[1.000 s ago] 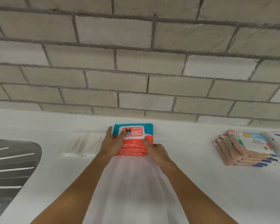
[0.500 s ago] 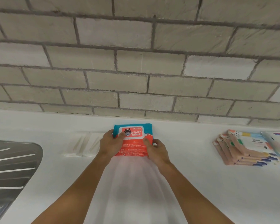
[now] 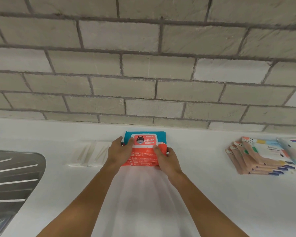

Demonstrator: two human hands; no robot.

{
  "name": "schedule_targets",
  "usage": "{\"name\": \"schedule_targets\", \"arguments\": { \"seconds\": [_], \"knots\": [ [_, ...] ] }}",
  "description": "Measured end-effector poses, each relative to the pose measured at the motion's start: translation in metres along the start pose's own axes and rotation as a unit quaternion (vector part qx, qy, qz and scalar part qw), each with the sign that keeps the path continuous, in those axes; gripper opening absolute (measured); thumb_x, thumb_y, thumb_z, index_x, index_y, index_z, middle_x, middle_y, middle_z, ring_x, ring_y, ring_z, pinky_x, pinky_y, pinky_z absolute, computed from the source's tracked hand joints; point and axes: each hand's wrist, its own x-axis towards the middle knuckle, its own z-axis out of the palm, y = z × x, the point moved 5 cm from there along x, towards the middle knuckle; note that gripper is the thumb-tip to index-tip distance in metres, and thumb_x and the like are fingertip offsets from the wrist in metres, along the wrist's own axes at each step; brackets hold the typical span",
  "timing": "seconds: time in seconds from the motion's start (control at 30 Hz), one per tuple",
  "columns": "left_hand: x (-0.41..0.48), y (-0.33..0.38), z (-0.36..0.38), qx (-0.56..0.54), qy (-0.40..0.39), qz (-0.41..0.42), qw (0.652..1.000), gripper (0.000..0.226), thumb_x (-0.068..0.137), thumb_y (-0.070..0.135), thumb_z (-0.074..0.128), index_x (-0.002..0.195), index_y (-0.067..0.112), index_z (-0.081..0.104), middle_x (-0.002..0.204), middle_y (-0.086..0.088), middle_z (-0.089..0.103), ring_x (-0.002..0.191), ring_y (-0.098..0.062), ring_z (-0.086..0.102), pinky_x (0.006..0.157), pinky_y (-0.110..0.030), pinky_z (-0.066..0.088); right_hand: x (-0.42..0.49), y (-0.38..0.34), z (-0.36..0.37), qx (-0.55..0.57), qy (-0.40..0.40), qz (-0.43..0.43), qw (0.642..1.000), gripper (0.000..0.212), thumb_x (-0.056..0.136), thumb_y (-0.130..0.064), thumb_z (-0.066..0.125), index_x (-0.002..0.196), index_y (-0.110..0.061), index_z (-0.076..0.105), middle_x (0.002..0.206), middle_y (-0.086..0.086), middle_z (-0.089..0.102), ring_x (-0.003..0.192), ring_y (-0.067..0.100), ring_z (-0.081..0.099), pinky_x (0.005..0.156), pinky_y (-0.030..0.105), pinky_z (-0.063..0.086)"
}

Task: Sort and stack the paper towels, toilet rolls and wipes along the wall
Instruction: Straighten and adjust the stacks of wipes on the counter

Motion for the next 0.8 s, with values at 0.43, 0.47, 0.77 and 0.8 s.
{"name": "schedule_targets", "arguments": {
  "seconds": [0.43,0.47,0.77,0.8],
  "knots": [
    [-0.018,0.006,-0.018,-0.017,0.079,0.048,0.996,0.056,0.097,0.044,0.052,0.146,0.019,0.041,0.147,-0.010,0.049,0.125,-0.030,0.056,0.100,-0.047,0.048,-0.009,-0.002,-0.018,-0.030,0.040,-0.027,0.998,0.057,0.093,-0.057,0.049,0.137,-0.022,0.040,0.132,0.004,0.058,0.100,0.014,0.062,0.092,0.037,0.056],
    [-0.024,0.009,-0.019,-0.023,0.090,0.061,0.994,0.053,0.097,0.040,0.053,0.145,0.018,0.043,0.147,-0.010,0.050,0.123,-0.029,0.057,0.097,-0.045,0.050,-0.011,-0.001,-0.023,-0.037,0.050,-0.025,0.998,0.056,0.093,-0.057,0.048,0.137,-0.022,0.040,0.134,0.005,0.057,0.106,0.017,0.062,0.093,0.038,0.055],
    [-0.092,0.060,0.016,-0.094,0.086,0.155,0.980,0.027,0.098,0.024,0.056,0.124,0.019,0.060,0.125,-0.004,0.062,0.104,-0.023,0.063,0.082,-0.031,0.056,-0.058,0.025,-0.110,0.070,0.073,-0.027,0.994,0.034,0.094,-0.049,0.053,0.112,-0.021,0.052,0.106,0.001,0.062,0.092,0.022,0.065,0.083,0.037,0.058],
    [-0.101,0.067,0.026,-0.095,0.076,0.174,0.977,0.025,0.097,0.022,0.057,0.121,0.018,0.063,0.122,-0.004,0.064,0.107,-0.022,0.063,0.087,-0.028,0.053,-0.064,0.029,-0.125,0.088,0.073,-0.028,0.993,0.033,0.094,-0.047,0.054,0.112,-0.019,0.053,0.097,-0.001,0.061,0.085,0.021,0.063,0.078,0.036,0.056]
  ]
}}
